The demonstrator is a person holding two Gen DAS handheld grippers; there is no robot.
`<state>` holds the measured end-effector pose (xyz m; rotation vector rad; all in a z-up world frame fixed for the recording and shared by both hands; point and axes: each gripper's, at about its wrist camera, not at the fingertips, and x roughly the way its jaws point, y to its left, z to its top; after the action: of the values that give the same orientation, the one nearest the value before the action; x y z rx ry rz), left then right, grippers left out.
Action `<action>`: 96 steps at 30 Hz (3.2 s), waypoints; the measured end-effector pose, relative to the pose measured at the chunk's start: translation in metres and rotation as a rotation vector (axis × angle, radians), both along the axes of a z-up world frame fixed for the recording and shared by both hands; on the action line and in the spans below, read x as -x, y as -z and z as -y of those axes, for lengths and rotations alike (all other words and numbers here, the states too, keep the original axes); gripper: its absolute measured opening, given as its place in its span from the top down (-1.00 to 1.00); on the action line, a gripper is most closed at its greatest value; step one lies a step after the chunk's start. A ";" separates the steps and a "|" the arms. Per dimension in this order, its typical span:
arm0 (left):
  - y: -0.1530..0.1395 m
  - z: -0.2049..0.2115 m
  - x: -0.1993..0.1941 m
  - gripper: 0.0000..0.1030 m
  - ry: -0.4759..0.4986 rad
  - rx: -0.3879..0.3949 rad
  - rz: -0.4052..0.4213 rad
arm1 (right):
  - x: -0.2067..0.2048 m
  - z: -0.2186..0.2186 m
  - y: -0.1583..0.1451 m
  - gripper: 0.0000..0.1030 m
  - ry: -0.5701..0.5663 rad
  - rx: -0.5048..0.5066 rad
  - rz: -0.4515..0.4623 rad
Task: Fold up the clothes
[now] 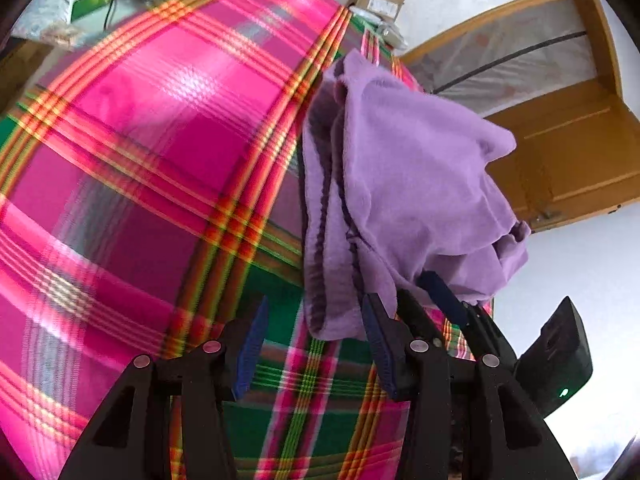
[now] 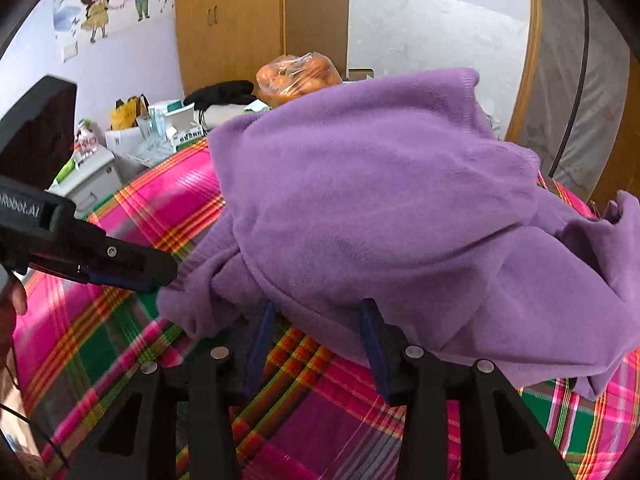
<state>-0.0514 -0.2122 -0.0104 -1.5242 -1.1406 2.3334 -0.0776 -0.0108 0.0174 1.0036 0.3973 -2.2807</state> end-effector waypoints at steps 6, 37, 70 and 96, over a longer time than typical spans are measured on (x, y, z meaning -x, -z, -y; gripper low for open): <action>-0.002 -0.008 0.008 0.00 -0.011 0.019 0.000 | 0.010 -0.006 0.006 0.40 0.042 -0.011 0.023; -0.003 0.018 -0.021 0.89 -0.036 0.059 0.002 | -0.022 -0.203 -0.046 0.86 0.711 0.035 -0.165; 0.001 0.027 -0.024 0.78 -0.030 0.057 0.035 | -0.042 0.022 -0.005 0.64 0.106 0.139 0.139; -0.024 0.039 0.042 0.65 -0.068 0.020 -0.067 | -0.088 -0.044 0.005 0.95 0.109 0.326 0.452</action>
<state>-0.0935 -0.2510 0.0134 -1.4230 -1.1744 2.4273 0.0109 0.0332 0.0120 1.3402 -0.2155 -2.0362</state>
